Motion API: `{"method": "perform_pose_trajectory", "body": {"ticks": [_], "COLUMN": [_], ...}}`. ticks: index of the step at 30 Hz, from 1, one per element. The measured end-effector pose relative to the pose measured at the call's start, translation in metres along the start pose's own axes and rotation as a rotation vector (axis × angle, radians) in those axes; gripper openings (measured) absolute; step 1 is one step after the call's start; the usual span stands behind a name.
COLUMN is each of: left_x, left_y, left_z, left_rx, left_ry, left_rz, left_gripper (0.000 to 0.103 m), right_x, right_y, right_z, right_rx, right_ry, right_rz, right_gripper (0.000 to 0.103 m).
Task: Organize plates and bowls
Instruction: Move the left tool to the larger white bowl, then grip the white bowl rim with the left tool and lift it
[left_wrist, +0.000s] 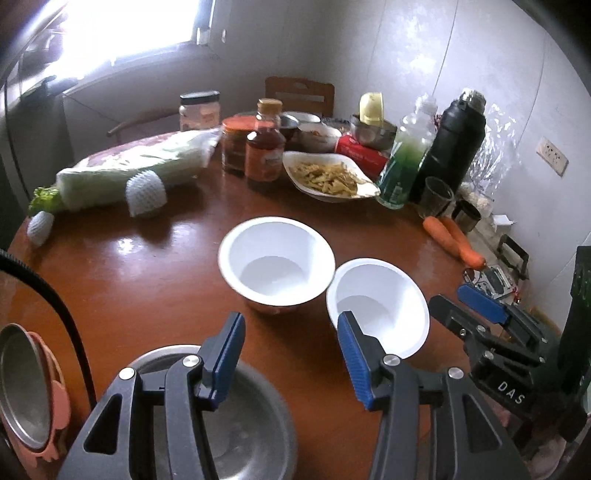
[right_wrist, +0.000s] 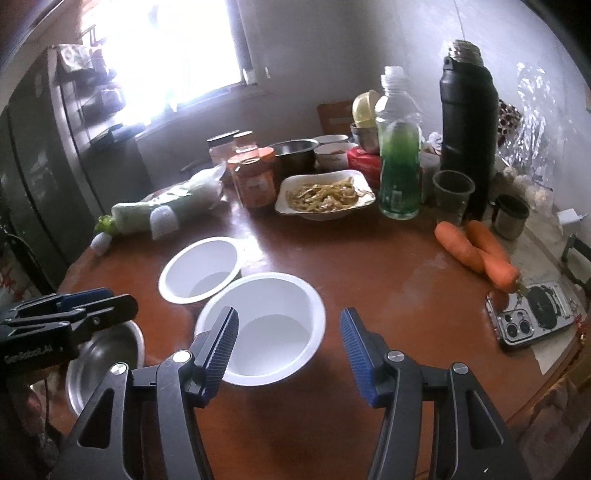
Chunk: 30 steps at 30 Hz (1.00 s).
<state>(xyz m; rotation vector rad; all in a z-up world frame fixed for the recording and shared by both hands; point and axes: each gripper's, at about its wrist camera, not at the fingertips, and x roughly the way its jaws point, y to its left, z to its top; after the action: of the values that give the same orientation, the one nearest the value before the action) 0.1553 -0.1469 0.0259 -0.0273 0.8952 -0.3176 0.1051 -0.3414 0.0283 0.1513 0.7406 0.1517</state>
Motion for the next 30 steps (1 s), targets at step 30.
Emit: {"method": "perform_pose_trajectory", "body": {"ticks": [30], "left_x": [0.079], "left_y": [-0.032], "left_z": [0.006], "left_rx": [-0.019], "left_ry": [0.190], "left_rz": [-0.023], "left_gripper": [0.050], "right_x": [0.059], "right_y": [-0.025], "right_z": [-0.002], "right_rx": [-0.026], "right_ry": [0.135], "right_rz": [0.025], "right_gripper": [0.045]}}
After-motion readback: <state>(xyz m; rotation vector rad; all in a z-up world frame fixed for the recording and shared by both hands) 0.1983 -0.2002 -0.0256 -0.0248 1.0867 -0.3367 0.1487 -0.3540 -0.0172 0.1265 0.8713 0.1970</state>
